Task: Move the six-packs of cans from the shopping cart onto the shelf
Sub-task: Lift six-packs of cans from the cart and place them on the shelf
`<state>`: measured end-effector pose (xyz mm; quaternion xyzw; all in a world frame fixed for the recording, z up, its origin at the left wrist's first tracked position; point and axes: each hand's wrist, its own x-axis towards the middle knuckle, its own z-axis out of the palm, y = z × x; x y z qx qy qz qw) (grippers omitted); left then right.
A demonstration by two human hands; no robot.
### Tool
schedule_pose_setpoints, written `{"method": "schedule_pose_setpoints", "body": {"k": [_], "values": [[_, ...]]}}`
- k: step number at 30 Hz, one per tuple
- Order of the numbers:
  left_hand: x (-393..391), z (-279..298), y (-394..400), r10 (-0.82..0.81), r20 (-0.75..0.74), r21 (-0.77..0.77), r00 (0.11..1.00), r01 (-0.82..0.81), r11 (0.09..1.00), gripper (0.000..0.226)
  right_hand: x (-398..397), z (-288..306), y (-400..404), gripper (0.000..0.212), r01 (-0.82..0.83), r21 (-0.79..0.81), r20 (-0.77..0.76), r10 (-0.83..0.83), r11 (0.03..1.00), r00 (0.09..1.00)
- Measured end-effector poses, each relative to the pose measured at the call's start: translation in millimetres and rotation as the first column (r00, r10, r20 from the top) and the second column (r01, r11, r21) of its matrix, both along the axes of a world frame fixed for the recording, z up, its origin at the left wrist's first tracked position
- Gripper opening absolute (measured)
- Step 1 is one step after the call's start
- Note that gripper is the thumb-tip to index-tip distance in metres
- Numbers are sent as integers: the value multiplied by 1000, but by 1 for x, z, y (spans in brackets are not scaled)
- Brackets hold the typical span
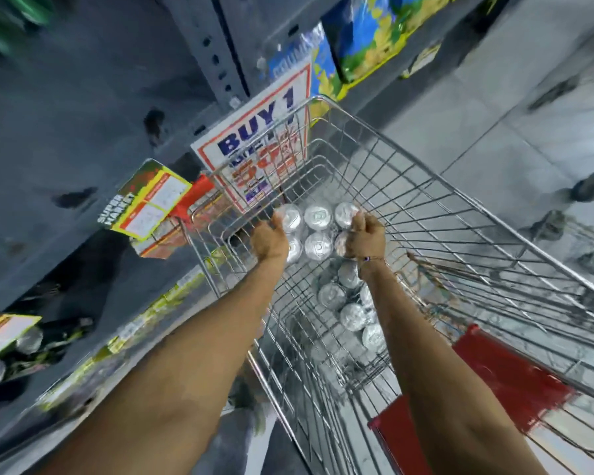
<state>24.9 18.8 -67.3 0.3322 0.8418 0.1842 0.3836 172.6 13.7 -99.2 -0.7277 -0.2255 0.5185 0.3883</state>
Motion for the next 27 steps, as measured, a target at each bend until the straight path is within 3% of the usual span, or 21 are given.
{"method": "schedule_pose_setpoints", "body": {"k": [3,7,15,21,24,27], "values": [[0,20,-5,-7,-2,17,1000,7,1000,57,-1,20,-2,33,2,-8,10,-2,1000,1000],[-5,61,-8,-48,-16,84,999,49,995,48,-1,64,-3,31,-5,49,40,3,999,999],[-39,176,-15,-105,-12,179,994,106,978,51,-3,183,2,31,-104,204,277,44,973,960],[-107,266,-58,-40,214,331,976,-34,943,53,-50,285,-6,37,-246,328,357,122,912,926],[-154,303,-85,-20,270,388,963,-90,917,45,-92,323,-9,42,-375,330,366,249,866,897],[-208,328,-114,66,299,444,952,-200,873,34,-150,348,-11,30,-518,301,381,398,800,835]]}}
